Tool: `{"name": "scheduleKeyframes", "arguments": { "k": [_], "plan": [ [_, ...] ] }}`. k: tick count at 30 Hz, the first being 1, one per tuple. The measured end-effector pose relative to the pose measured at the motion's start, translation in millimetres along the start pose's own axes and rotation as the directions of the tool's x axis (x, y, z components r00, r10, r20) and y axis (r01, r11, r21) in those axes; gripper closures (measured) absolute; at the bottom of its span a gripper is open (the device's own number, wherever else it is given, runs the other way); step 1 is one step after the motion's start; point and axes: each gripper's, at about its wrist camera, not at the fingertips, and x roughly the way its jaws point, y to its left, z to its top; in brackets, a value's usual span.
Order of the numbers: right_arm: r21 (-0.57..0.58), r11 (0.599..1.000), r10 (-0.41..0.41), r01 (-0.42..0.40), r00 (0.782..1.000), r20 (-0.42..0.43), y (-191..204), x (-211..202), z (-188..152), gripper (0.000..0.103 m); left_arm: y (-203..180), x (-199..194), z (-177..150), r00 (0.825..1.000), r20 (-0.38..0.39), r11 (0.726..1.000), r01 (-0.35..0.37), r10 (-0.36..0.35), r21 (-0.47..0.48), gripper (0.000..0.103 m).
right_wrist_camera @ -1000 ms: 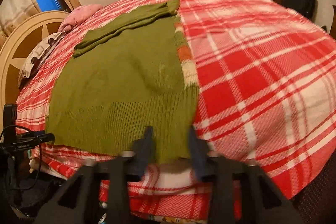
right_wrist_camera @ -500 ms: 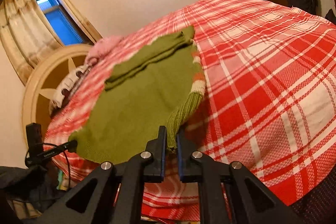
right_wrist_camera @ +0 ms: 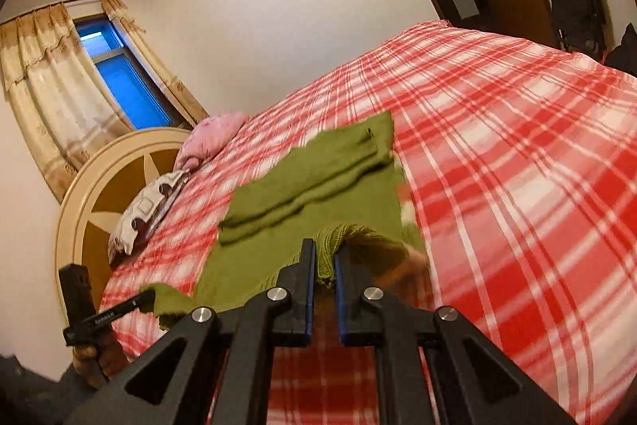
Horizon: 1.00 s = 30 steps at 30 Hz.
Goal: Fold small clothes
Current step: 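Close both grippers on the ribbed sweater hem, then lift the hem with both grippers, fold it over toward the collar, open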
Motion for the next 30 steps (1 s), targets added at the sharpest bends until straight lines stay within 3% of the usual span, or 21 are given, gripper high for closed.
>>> {"name": "scheduleKeyframes", "arguments": {
  "k": [11, 22, 30],
  "plan": [
    [-0.048, 0.999, -0.007, 0.008, 1.0, 0.022, 27.0, 71.5, 85.4, 0.096, 30.8, 32.0, 64.1, 0.999, 0.034, 0.999, -0.033, 0.034, -0.039, 0.096],
    [-0.061, 0.996, -0.069, 0.069, 0.998, 0.004, 22.8, 152.3, 151.9, 0.096, 53.4, 88.5, 130.4, 0.999, 0.016, 0.996, -0.046, 0.047, -0.082, 0.096],
    [-0.069, 0.989, -0.135, 0.13, 0.989, -0.064, -1.8, 233.4, 188.2, 0.096, 83.3, 137.8, 168.1, 0.998, -0.021, 0.99, -0.07, 0.067, -0.123, 0.096]
  ]
}}
